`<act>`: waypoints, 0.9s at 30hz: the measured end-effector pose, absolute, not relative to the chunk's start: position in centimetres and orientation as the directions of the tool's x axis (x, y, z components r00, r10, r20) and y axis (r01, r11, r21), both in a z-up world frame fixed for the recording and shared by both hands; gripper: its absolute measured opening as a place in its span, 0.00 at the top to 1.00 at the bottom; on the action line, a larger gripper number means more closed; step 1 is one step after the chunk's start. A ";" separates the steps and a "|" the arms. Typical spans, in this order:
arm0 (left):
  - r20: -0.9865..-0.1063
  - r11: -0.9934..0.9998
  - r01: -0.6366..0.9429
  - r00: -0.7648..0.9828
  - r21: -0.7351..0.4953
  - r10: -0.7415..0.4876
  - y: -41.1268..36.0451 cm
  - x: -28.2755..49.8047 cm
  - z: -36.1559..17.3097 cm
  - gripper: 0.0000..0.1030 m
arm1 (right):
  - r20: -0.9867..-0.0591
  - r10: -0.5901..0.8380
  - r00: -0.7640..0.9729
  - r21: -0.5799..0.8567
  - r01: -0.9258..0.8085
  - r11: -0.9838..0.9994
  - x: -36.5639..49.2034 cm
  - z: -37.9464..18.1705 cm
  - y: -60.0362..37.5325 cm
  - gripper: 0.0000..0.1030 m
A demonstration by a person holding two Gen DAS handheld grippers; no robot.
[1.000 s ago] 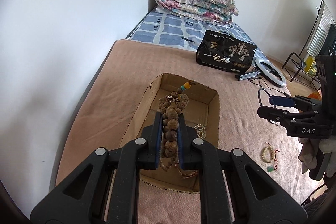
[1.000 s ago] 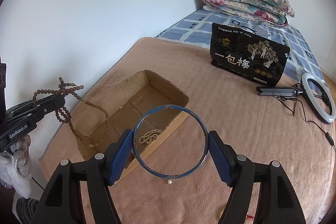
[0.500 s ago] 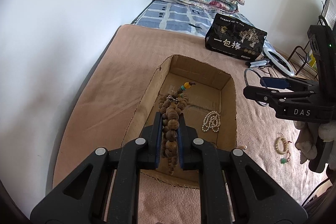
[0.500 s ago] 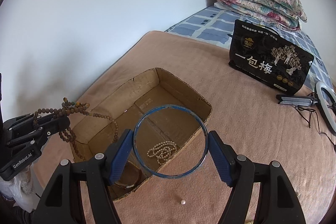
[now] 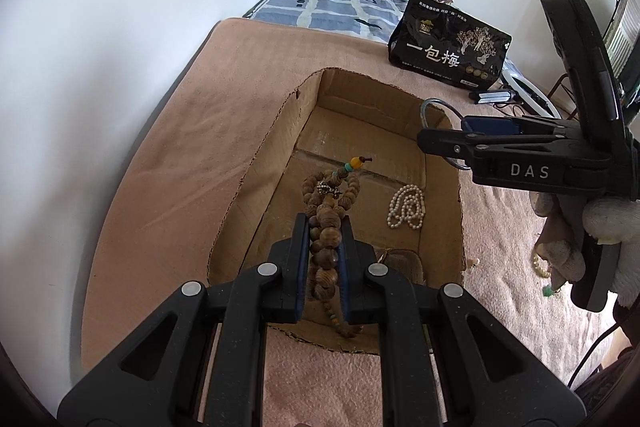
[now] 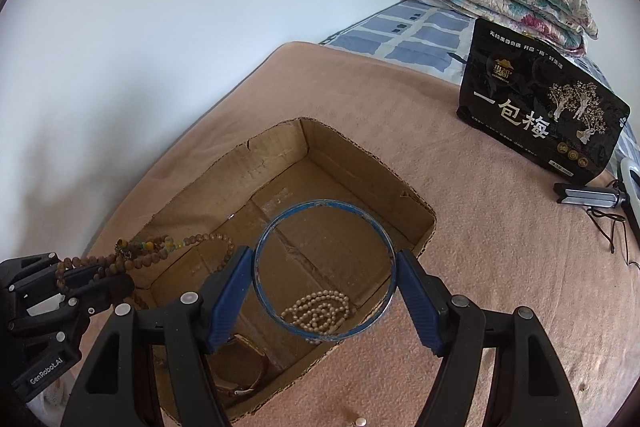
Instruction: Organize jewelry
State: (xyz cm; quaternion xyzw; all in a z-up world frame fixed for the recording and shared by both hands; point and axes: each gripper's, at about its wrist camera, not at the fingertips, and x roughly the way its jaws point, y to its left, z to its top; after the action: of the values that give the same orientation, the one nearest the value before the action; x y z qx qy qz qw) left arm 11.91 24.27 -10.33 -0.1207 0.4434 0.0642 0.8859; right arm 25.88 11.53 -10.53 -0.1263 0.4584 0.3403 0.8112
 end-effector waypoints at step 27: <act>-0.807 0.970 -0.198 0.590 -0.139 0.005 23.6 12.0 -10.5 0.55 | -0.835 0.429 0.344 0.117 -0.651 0.750 26.6 -11.1 11.8 0.15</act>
State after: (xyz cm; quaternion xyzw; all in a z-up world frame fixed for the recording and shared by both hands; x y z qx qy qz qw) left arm 12.03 23.62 -10.50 -0.1073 0.4490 0.0573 0.8852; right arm 26.64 11.85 -11.13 -0.1188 0.4658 0.3328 0.8112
